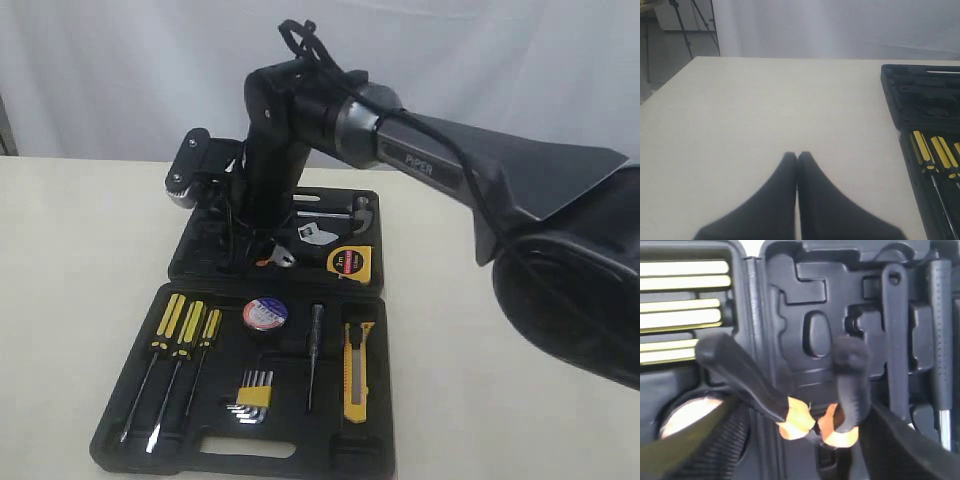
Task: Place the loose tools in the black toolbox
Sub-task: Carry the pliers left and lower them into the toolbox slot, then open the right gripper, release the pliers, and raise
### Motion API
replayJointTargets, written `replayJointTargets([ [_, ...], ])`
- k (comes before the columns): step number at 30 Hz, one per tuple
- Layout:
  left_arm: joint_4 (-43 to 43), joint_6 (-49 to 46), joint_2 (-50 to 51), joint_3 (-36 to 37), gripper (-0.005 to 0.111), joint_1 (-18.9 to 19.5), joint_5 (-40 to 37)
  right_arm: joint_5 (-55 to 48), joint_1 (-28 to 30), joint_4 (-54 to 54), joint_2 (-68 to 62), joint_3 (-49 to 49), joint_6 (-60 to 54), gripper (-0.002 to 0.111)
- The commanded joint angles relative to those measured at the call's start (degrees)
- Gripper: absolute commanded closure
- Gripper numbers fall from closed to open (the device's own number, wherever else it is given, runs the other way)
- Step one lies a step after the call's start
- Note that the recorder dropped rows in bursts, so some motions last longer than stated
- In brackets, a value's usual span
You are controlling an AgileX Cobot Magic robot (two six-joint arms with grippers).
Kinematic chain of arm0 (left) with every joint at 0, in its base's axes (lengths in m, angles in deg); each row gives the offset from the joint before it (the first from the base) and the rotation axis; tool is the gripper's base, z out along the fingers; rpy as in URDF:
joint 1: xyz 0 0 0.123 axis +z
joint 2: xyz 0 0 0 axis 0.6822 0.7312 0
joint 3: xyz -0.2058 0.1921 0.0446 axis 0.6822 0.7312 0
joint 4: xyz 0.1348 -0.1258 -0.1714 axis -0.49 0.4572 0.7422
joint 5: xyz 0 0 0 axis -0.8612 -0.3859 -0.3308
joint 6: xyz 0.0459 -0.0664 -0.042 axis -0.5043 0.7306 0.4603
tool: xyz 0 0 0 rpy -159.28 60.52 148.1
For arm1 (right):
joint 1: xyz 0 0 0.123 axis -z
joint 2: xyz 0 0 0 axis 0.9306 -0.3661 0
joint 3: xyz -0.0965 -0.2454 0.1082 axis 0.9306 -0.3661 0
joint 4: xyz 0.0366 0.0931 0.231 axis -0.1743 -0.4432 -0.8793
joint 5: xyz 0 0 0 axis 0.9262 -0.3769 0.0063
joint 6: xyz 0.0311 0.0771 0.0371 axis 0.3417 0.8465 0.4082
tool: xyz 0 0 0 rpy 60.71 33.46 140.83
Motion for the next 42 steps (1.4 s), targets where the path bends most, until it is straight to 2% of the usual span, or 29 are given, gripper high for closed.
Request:
replayJointTargets([
  [1,0.6,0.1,-0.1,0.1,0.107,-0.3,0.6,3.5,-0.1,0.3,-0.5,0.3,0.6,0.109],
  [23,0.6,0.1,-0.1,0.1,0.107,-0.3,0.6,7.0,-0.1,-2.5,-4.8,0.3,0.6,0.107],
  [26,0.6,0.1,-0.1,0.1,0.107,-0.3,0.6,7.3,-0.1,-2.5,-4.8,0.3,0.6,0.092],
  [28,0.6,0.1,-0.1,0.1,0.107,-0.3,0.6,7.3,-0.1,-2.5,-4.8,0.3,0.6,0.076],
  [30,0.6,0.1,-0.1,0.1,0.107,-0.3,0.6,7.3,-0.1,-2.5,-4.8,0.3,0.6,0.053],
  [32,0.6,0.1,-0.1,0.1,0.107,-0.3,0.6,7.3,-0.1,-2.5,-4.8,0.3,0.6,0.038],
  [33,0.6,0.1,-0.1,0.1,0.107,-0.3,0.6,7.3,-0.1,-2.5,-4.8,0.3,0.6,0.034],
  [42,0.6,0.1,-0.1,0.1,0.107,-0.3,0.6,7.3,-0.1,-2.5,-4.8,0.3,0.6,0.034],
])
